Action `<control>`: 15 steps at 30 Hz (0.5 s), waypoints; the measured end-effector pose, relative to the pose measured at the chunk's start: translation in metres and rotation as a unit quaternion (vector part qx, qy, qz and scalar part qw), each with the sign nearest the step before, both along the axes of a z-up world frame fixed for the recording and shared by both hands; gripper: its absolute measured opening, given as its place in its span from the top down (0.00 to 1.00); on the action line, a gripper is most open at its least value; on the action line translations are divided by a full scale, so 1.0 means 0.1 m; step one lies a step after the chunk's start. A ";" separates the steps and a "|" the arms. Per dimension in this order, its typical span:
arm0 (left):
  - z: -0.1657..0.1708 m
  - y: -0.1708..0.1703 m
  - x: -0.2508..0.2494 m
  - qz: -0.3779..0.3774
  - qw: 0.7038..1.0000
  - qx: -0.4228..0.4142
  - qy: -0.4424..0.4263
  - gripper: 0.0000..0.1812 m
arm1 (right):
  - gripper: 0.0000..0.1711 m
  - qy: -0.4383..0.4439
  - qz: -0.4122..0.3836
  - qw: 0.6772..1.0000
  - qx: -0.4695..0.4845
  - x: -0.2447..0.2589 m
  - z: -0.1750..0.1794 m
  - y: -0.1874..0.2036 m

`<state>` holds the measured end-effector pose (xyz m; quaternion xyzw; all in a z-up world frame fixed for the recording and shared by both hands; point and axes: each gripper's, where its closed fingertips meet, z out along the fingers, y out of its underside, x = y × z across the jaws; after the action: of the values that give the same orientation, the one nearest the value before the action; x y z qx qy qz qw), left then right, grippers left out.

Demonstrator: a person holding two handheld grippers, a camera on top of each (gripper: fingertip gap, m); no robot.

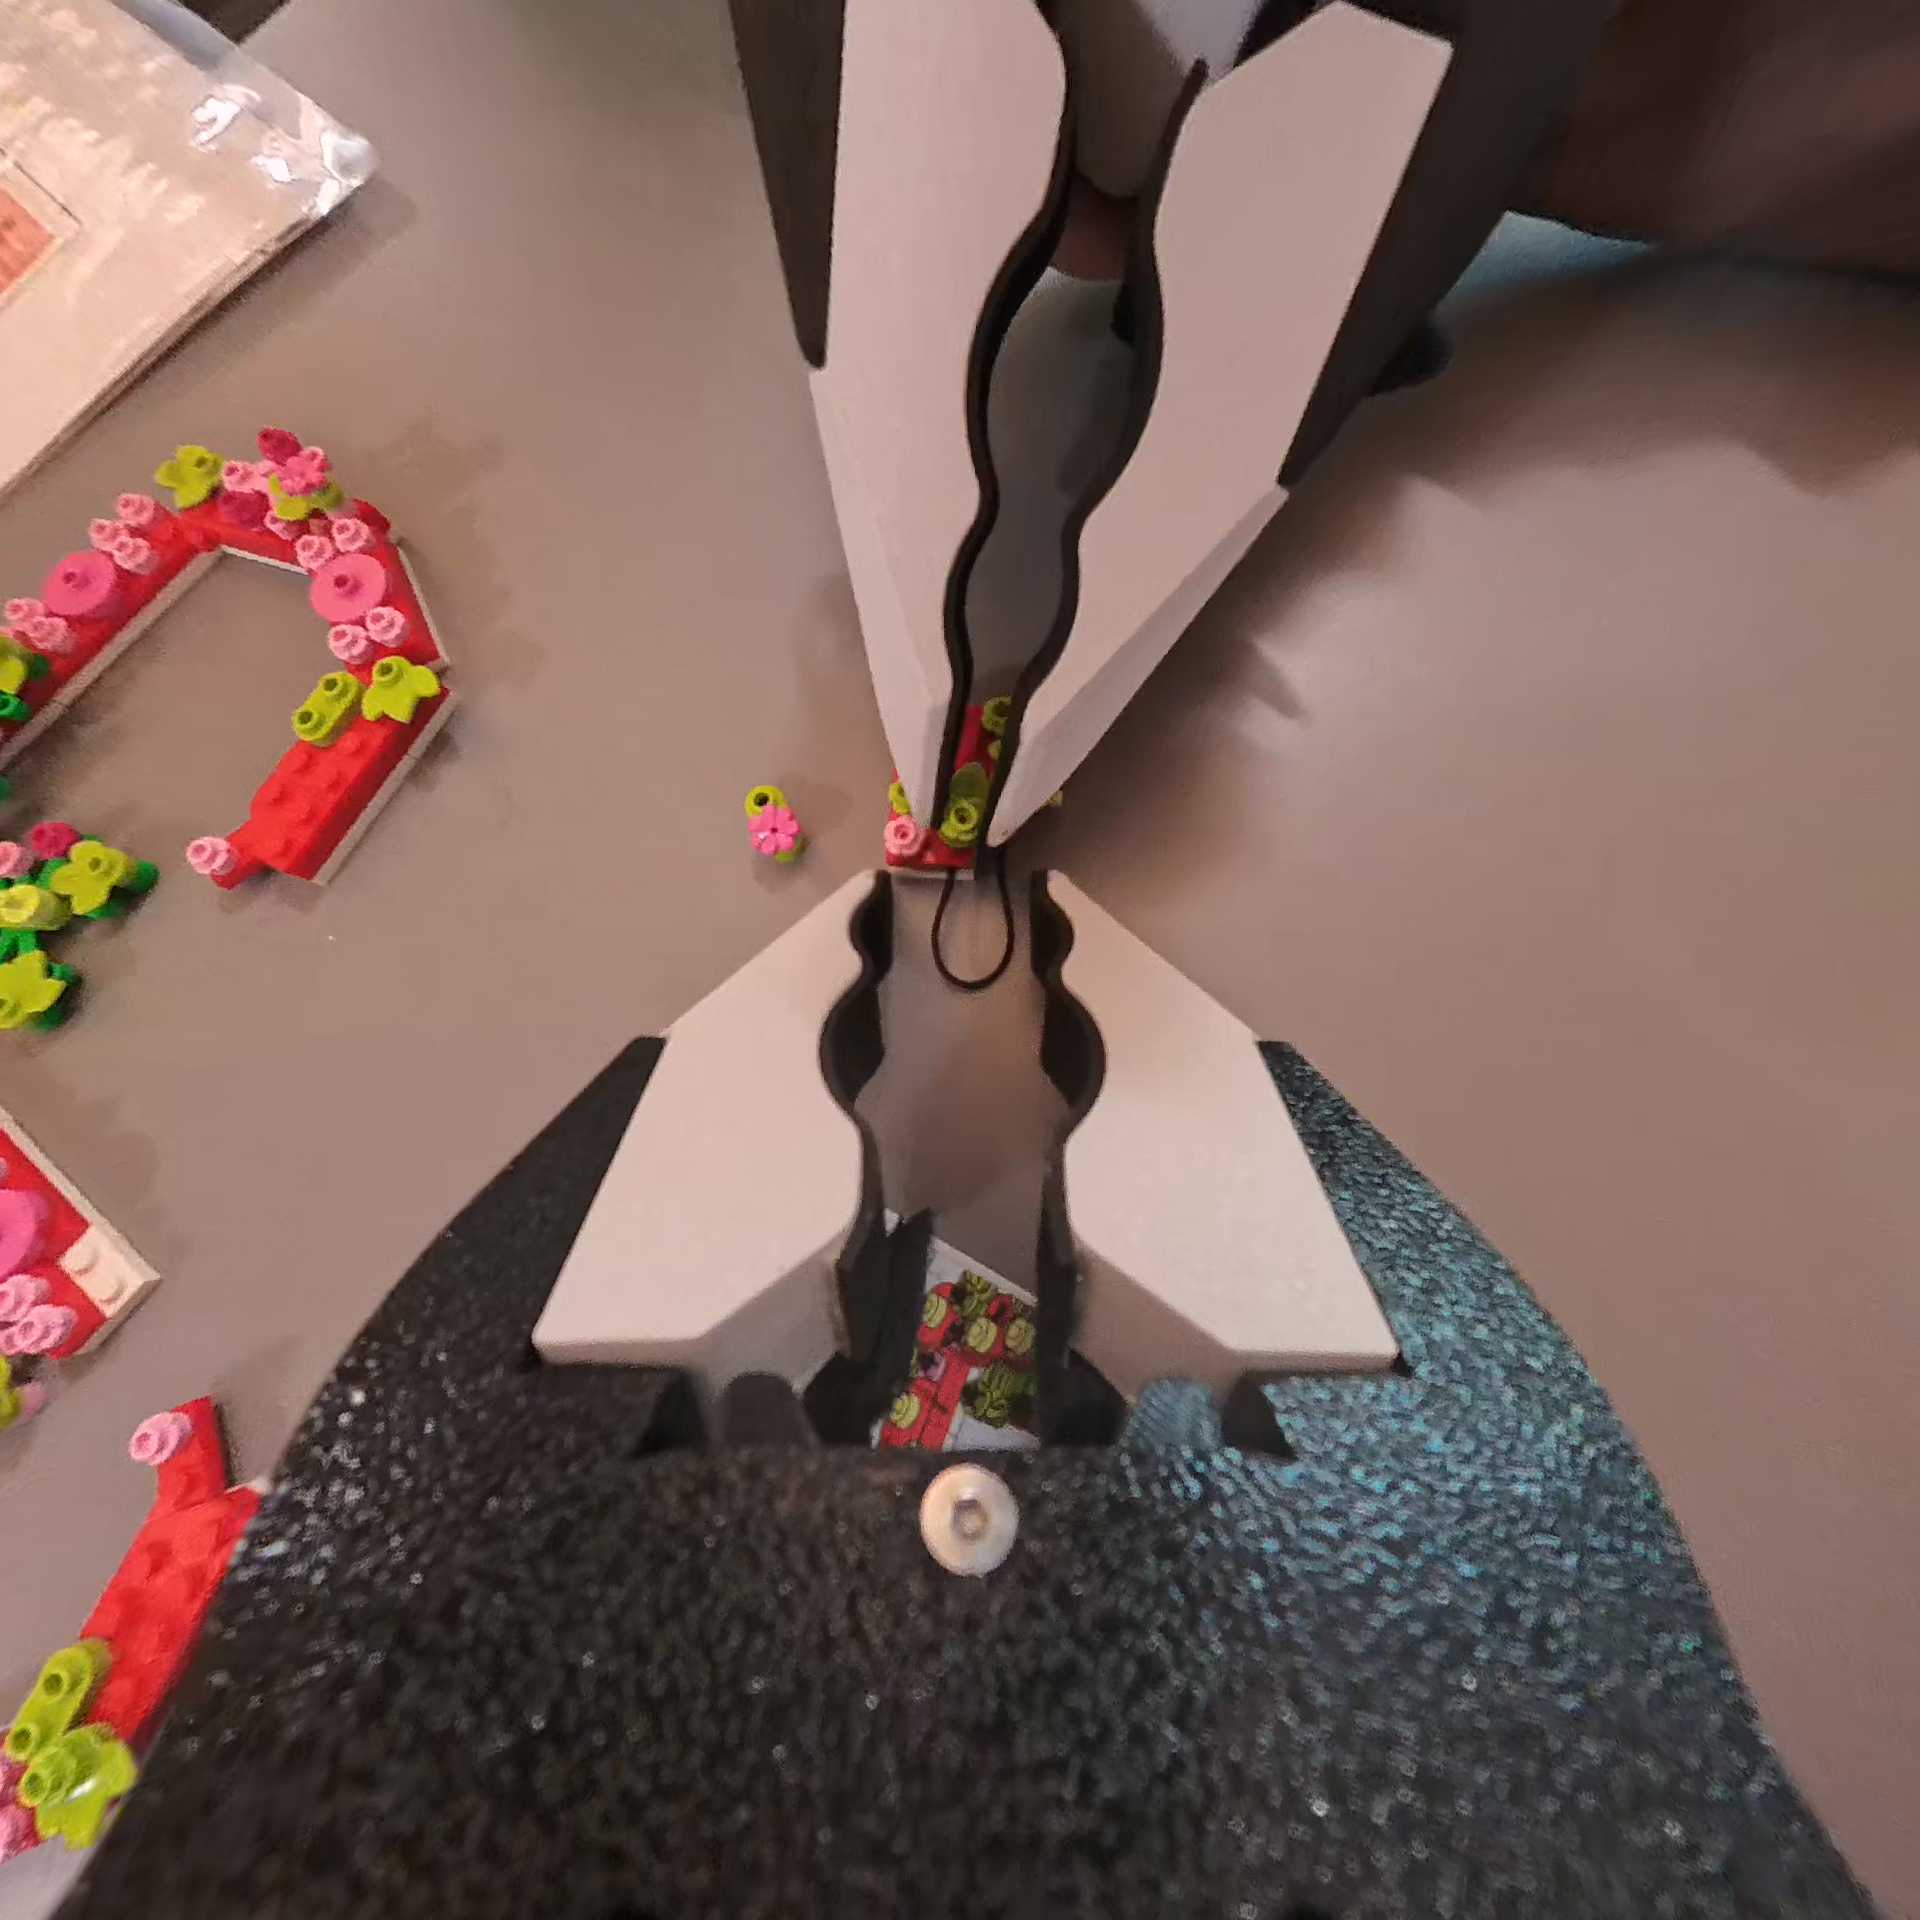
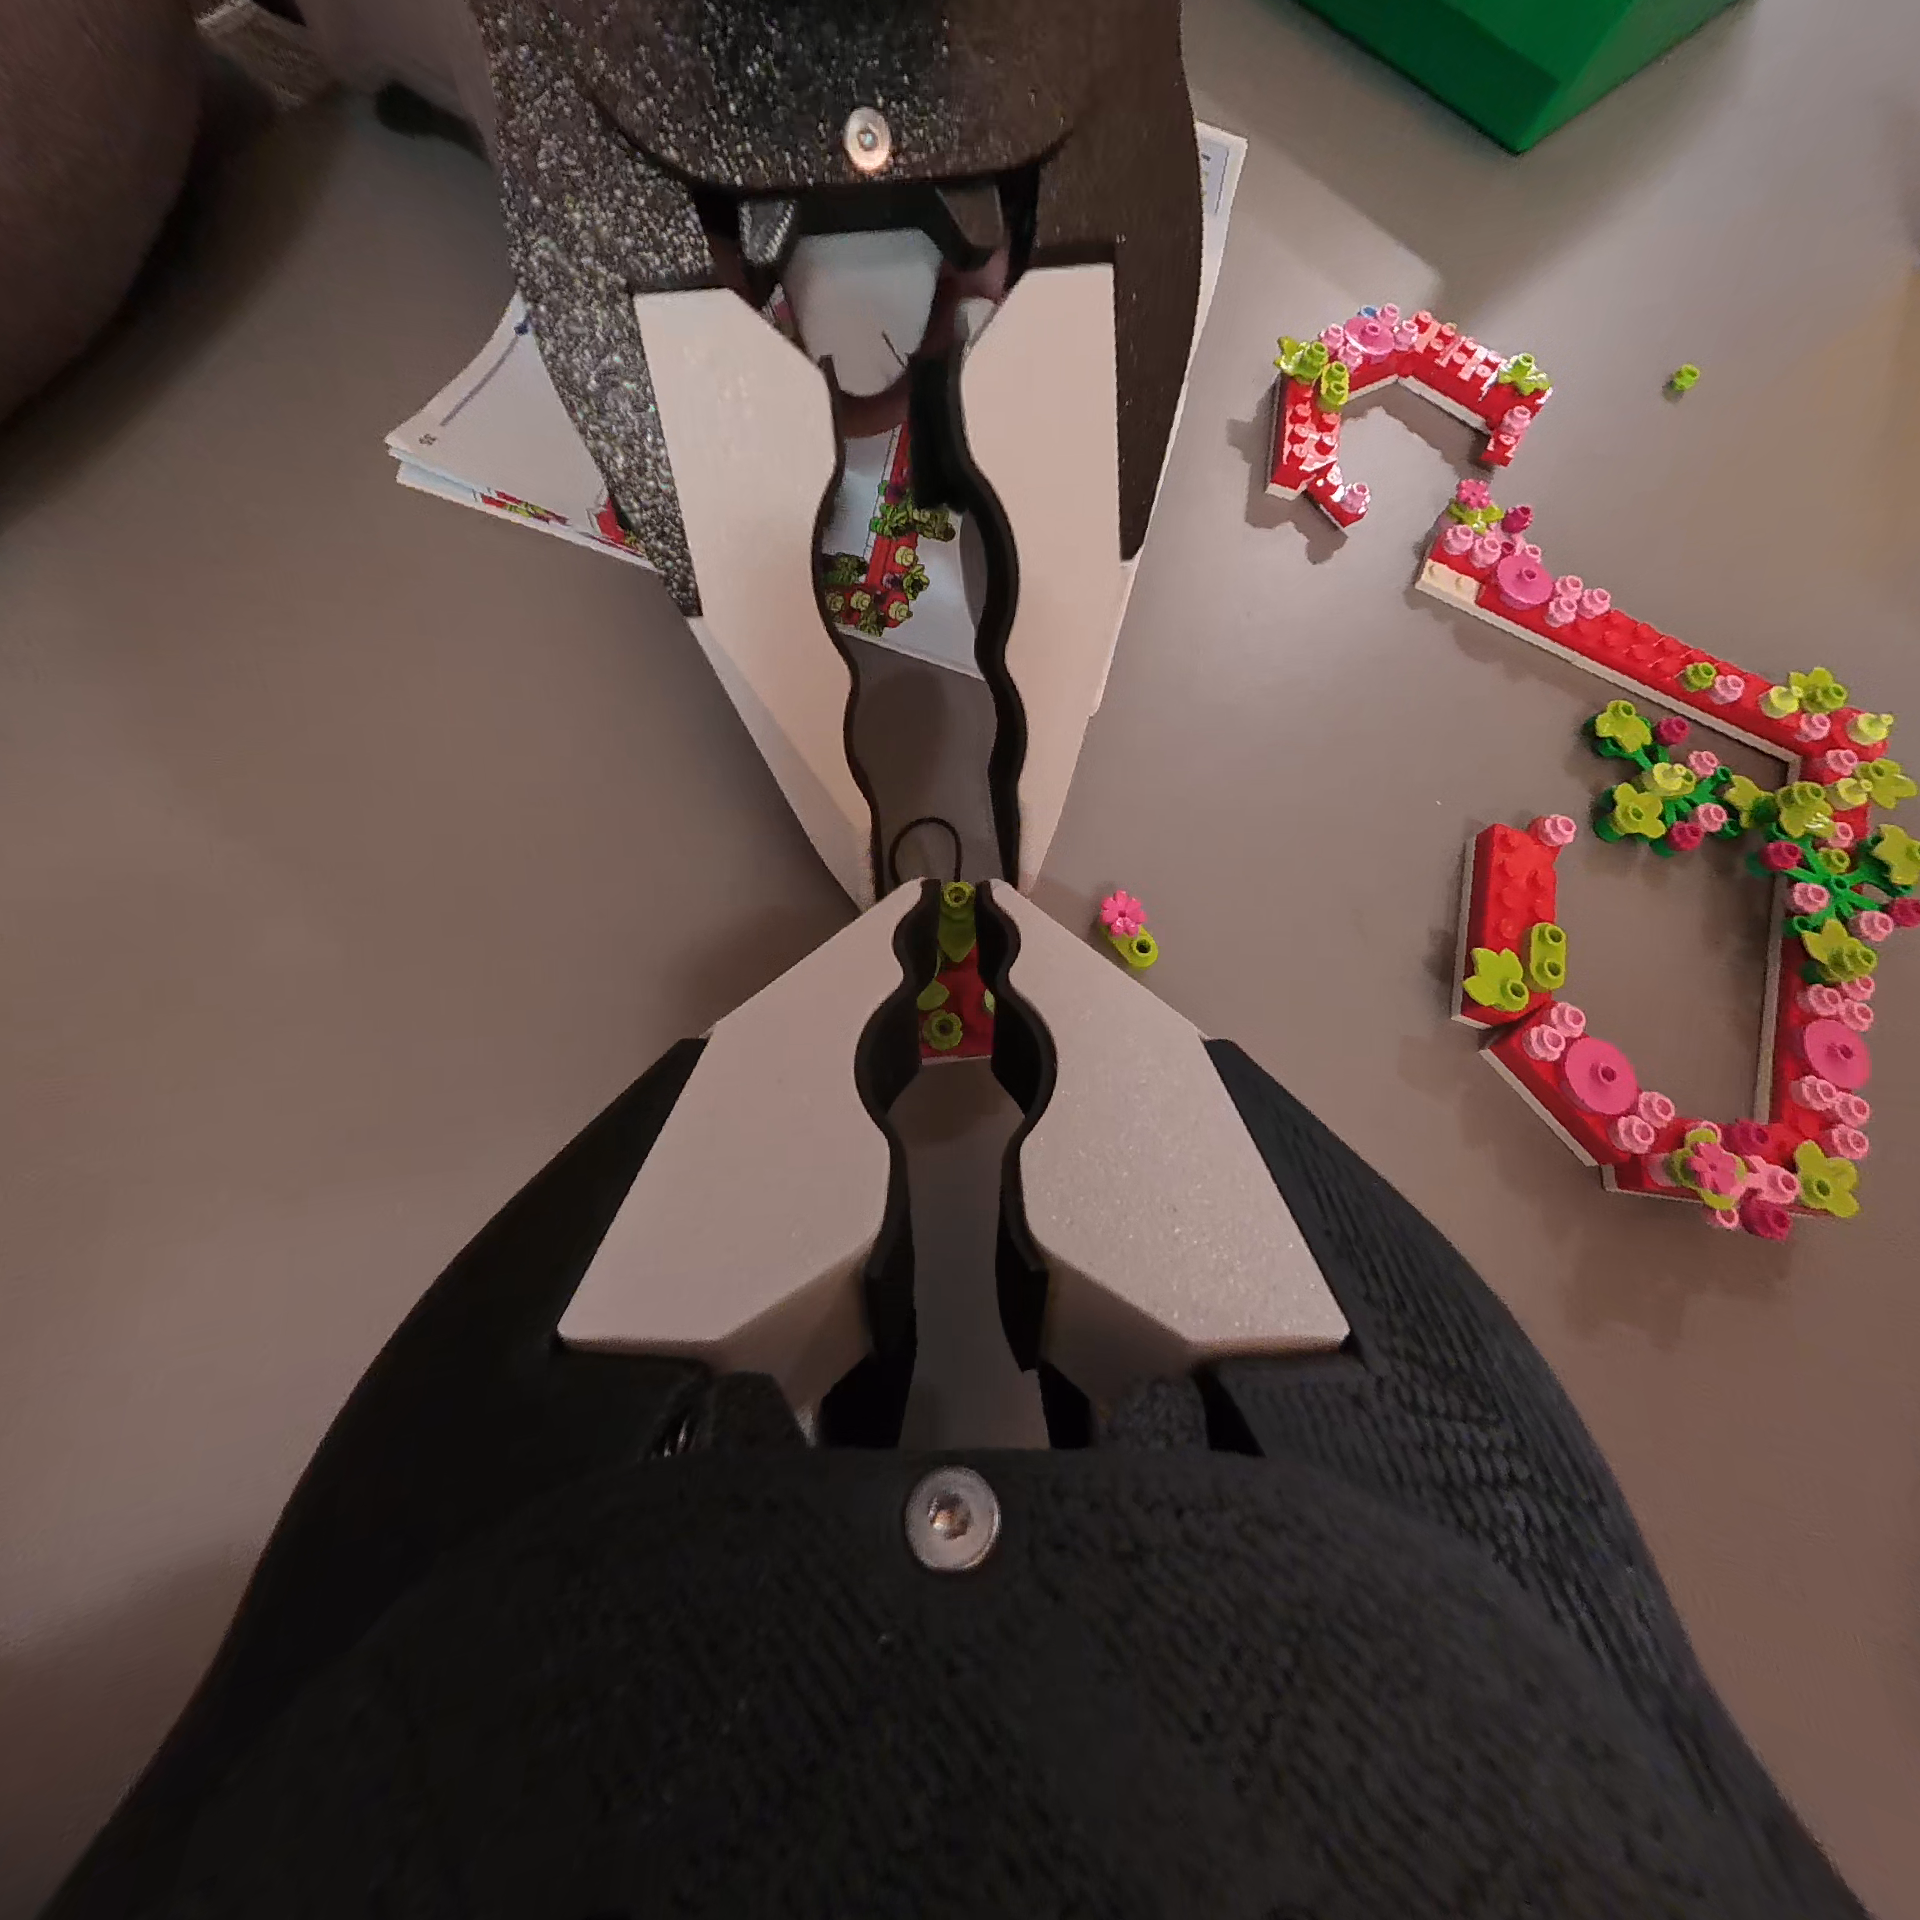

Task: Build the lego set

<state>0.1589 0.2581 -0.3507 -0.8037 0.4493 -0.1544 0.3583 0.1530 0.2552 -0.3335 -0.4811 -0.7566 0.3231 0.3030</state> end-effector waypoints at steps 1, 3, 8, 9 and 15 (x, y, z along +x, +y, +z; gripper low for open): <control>0.00 -0.01 0.00 -0.001 1.000 -0.005 -0.002 0.87 | 0.97 -0.001 -0.001 1.000 -0.001 0.00 0.00 0.00; -0.01 -0.02 0.00 -0.002 1.000 -0.013 -0.004 0.89 | 0.97 -0.002 -0.008 1.000 -0.002 -0.01 -0.01 0.02; -0.01 -0.05 0.00 -0.005 1.000 -0.023 -0.006 0.94 | 0.97 -0.006 -0.013 1.000 -0.007 -0.02 -0.01 0.02; -0.01 -0.05 0.00 -0.005 1.000 -0.024 -0.007 0.95 | 0.97 -0.006 -0.013 1.000 -0.008 -0.02 -0.01 0.02; -0.02 -0.02 -0.02 -0.001 1.000 -0.014 0.000 1.00 | 0.97 -0.008 -0.006 1.000 -0.010 -0.02 -0.01 0.00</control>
<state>0.1565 0.2558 -0.3524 -0.8078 0.4483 -0.1609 0.3472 0.1514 0.2549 -0.3350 -0.4914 -0.7528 0.3243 0.2942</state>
